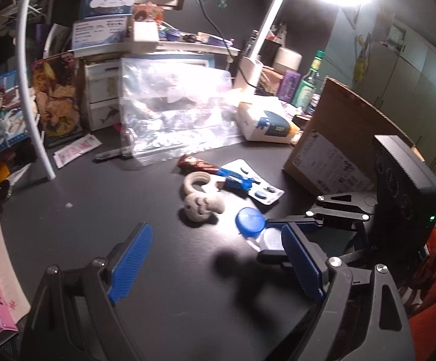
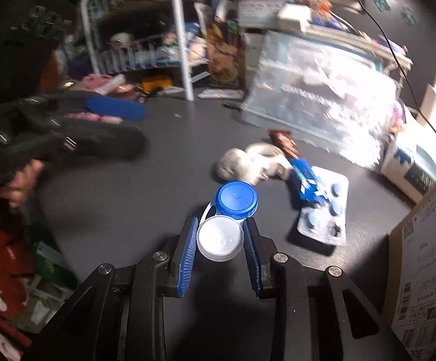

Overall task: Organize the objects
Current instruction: 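Carry the lens case into the cardboard box and open the right gripper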

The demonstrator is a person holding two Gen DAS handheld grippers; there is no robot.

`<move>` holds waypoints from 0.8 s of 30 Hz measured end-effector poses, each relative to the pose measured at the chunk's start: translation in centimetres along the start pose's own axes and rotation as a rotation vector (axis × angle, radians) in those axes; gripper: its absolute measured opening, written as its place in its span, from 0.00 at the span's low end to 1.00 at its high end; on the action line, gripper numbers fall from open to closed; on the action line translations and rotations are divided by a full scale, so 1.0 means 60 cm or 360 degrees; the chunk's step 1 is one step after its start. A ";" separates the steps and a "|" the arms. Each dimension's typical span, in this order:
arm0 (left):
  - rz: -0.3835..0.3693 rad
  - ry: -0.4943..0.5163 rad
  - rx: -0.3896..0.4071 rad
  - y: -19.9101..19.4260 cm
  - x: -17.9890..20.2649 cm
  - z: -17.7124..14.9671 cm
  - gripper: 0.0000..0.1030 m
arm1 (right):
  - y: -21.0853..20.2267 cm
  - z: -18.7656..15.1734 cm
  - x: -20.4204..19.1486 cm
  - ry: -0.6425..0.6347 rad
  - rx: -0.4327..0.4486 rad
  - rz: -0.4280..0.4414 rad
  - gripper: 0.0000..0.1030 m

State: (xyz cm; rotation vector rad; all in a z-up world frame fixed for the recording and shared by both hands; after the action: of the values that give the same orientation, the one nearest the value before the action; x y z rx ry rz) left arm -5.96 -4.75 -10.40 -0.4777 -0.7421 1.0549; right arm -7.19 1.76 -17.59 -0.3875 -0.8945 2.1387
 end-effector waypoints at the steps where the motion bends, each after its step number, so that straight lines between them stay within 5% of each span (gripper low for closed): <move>1: -0.0042 -0.0010 -0.0005 -0.003 0.007 0.001 0.83 | -0.010 0.006 -0.009 -0.0029 0.0028 0.0034 0.25; 7: -0.0223 -0.0030 0.0021 -0.041 0.047 0.012 0.59 | -0.076 0.047 -0.048 -0.0117 0.0177 0.0196 0.25; 11: -0.0301 -0.0026 0.0062 -0.072 0.076 0.029 0.52 | -0.123 0.066 -0.066 -0.0186 0.0252 0.0218 0.25; 24: -0.0431 0.0148 0.0040 -0.079 0.205 0.134 0.34 | -0.246 0.093 -0.007 -0.0187 0.0329 0.0064 0.25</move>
State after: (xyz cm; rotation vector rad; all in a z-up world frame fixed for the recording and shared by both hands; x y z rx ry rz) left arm -5.50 4.41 2.02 -0.3895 -0.6889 0.7829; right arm -1.87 5.56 -3.24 -0.1782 -0.7258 2.2844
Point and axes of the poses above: each gripper's, at about its wrist camera, not at the fingertips, and y roughly the way its jaws point, x to its right, z to its top, the point moved 5 cm from there along y, roughly the way its jaws point, and after that the axes turned 6 degrees about -y, right-handed, at the moved point
